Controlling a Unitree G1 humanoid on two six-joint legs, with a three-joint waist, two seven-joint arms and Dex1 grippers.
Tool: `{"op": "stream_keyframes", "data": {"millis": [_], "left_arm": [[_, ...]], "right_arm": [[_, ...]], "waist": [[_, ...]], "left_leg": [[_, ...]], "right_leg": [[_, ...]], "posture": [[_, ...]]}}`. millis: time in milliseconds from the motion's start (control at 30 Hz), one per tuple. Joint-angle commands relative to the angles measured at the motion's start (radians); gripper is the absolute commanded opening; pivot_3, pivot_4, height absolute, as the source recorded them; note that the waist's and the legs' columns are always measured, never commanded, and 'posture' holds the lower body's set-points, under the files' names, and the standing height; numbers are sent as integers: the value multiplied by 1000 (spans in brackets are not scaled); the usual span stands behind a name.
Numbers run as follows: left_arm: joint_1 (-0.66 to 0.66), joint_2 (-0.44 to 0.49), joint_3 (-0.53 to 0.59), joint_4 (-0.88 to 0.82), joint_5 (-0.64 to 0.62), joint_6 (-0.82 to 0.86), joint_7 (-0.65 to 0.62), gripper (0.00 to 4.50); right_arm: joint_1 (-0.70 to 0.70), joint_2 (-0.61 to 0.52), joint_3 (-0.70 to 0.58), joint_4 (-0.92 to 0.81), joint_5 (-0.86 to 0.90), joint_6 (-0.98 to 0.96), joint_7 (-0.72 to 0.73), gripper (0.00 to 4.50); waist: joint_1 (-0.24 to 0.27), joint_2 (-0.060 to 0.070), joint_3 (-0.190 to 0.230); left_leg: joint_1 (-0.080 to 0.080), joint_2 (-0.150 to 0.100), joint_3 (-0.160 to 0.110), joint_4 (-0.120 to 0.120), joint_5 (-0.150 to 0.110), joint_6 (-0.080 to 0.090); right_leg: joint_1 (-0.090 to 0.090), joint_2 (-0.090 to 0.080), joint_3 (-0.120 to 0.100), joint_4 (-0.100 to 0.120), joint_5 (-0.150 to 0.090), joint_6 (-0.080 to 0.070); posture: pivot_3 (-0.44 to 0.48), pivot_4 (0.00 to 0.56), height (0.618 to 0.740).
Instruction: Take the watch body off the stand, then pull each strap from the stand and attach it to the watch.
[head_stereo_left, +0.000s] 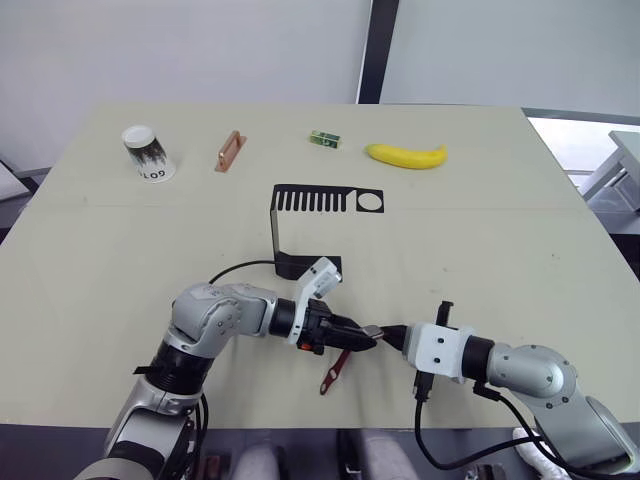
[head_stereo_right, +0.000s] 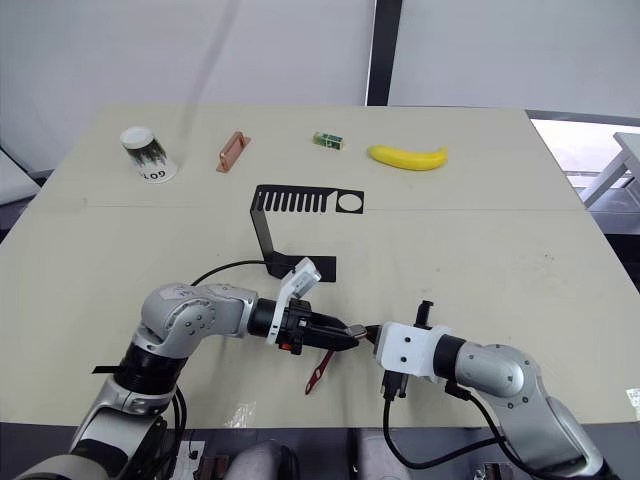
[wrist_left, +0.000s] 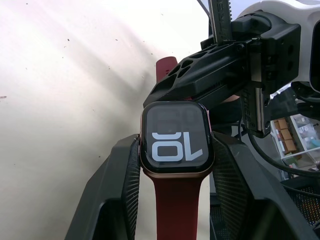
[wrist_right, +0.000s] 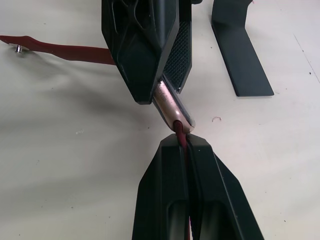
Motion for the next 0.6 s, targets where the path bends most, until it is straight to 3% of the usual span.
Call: {"op": "stream_keyframes", "data": {"millis": [33,600], "left_arm": [[-10,-25,-20,-30,-6,-11,5,1593],[-12,-25,-29,-30,-2,-13,3,1593]], "right_arm": [[-14,13,43,-62,35,-49,23,0],[-14,19,64,-40,23,-53,18,0]], "waist": [[0,0,0],[0,0,0]], "left_leg": [[0,0,0,0,0,0],[0,0,0,0,0,0]], "right_leg": [[0,0,0,0,0,0],[0,0,0,0,0,0]], "posture": [[0,150,738],[0,150,738]]}}
